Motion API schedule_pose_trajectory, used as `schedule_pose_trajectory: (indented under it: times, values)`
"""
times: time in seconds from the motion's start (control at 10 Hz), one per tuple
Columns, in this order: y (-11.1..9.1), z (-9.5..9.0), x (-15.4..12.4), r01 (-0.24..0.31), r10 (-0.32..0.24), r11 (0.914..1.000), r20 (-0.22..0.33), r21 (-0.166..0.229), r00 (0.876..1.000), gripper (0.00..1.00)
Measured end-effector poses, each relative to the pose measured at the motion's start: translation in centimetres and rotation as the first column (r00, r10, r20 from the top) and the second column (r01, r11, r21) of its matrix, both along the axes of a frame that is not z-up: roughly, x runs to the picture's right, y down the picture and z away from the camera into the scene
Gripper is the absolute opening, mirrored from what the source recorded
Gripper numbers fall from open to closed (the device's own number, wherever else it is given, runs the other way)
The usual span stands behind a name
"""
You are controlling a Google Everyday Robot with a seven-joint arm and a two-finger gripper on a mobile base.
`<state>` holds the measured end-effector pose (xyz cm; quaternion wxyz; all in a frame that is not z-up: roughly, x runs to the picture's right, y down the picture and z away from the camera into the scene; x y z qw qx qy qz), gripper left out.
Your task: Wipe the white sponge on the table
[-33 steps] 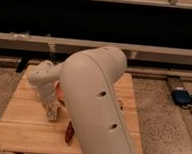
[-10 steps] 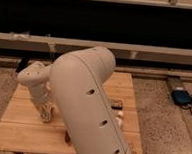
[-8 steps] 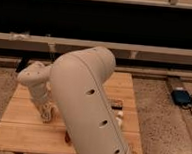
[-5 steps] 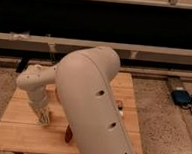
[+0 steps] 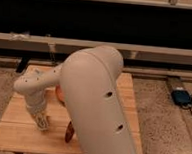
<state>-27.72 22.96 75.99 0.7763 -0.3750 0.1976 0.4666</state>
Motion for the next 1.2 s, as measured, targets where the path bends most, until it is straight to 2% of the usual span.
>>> schedule_pose_trajectory:
  times: [0.3,0.6,0.8,1.0,1.2]
  values:
    - [0.9,0.3,1.7,0.011,-0.012,0.9998,-0.035,-0.016,0.999,0.00]
    - [0.4,1.9,3.8,-0.029,0.027,0.9994,-0.113,-0.020,0.993,0.00]
    - [-0.7,3.3,5.3,-0.077,0.074,0.9969,-0.166,-0.015,0.983,0.00]
    - [-1.8,4.5,5.6,-0.105,0.102,0.9945,-0.186,-0.005,0.977,0.00]
    - [-2.3,4.8,4.5,-0.112,0.111,0.9937,-0.177,0.003,0.978,0.00]
